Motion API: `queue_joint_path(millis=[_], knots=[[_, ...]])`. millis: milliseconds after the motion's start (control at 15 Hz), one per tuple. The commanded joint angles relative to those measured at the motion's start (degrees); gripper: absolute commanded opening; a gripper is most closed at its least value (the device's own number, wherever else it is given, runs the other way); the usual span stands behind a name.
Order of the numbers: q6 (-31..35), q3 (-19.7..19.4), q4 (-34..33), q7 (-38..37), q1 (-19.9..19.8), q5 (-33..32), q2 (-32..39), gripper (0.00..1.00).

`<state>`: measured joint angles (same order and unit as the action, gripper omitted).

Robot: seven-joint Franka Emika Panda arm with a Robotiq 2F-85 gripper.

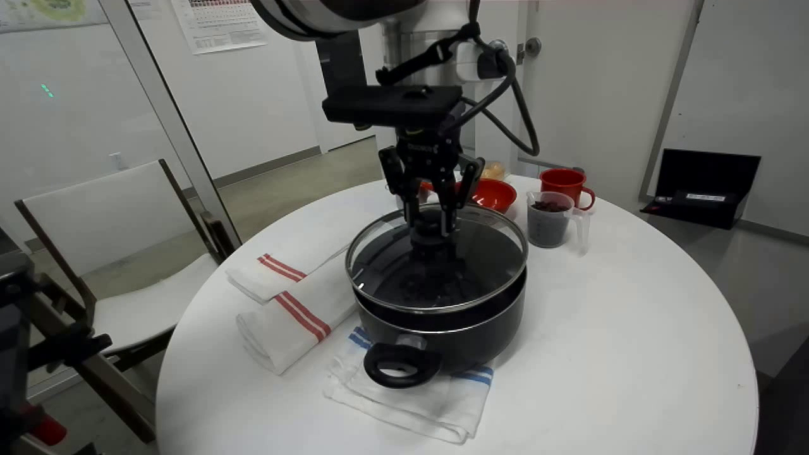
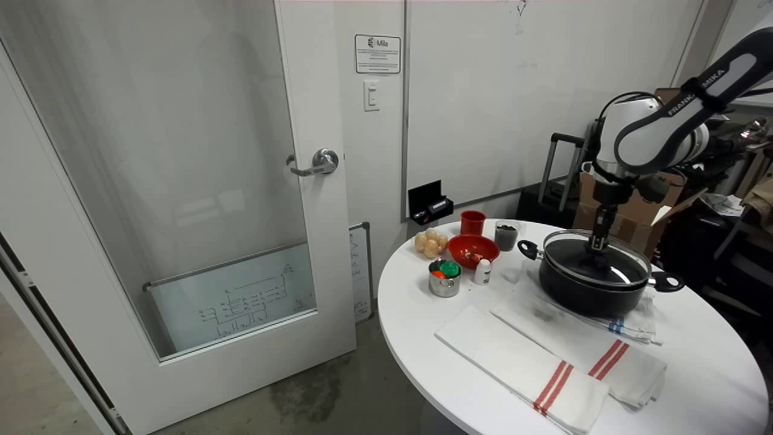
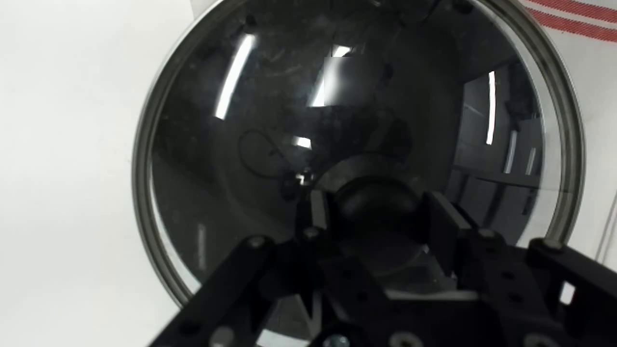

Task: Put the glass lid on the black pot

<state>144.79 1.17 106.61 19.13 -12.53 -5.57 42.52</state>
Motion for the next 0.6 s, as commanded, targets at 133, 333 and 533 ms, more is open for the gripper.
queue_joint_path(millis=[133, 333, 533], knots=[[-2.16, 0.20, -2.46, 0.21, -0.73, 1.94, 0.77, 0.25], [-2.37, 0.24, -2.94, 0.27, -1.05, 2.29, 1.29, 0.25], [-2.67, 0.27, -3.38, 0.32, -1.22, 2.54, 1.66, 0.25]])
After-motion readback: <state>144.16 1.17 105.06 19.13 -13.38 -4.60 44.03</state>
